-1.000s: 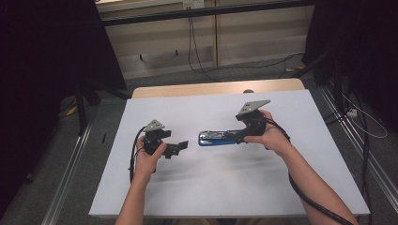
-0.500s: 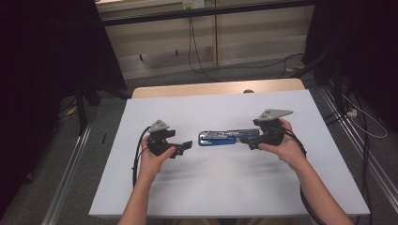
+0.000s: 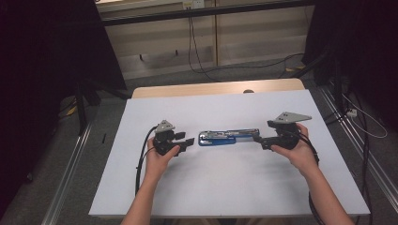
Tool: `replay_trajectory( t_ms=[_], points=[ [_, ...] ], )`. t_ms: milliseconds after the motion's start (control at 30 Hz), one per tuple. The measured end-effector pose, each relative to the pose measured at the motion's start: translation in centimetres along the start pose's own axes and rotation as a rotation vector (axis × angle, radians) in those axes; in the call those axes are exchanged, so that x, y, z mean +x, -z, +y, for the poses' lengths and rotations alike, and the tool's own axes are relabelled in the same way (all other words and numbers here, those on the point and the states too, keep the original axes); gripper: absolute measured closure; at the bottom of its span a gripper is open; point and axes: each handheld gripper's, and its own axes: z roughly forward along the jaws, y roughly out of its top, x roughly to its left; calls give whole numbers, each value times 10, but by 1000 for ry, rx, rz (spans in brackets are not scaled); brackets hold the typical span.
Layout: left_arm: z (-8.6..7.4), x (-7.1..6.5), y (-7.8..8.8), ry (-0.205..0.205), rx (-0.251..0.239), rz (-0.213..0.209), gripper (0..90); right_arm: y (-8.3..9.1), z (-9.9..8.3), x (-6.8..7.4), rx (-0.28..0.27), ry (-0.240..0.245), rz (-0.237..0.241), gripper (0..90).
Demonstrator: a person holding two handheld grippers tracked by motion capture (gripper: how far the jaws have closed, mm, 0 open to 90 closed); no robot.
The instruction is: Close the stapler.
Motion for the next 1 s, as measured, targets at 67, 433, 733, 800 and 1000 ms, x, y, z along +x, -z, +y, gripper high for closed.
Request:
replay_trajectory(
  t_ms=[67, 433, 733, 800, 1000],
  points=[
    [0, -1, -3, 6, -11, -1, 649, 1, -3, -3, 6, -5, -13, 206],
    [-2, -9, -27, -37, 12, 0, 900, -7, -15, -10, 38, -3, -41, 348],
    [1, -18, -35, -85, 22, -11, 900, 0, -21, -17, 54, -18, -60, 564],
    [1, -20, -38, -91, 29, -13, 900, 0, -22, -17, 65, -11, -62, 654],
    [1, -19, -40, -113, 29, 5, 900, -2, -27, -18, 118, -16, -56, 794]
  ],
)
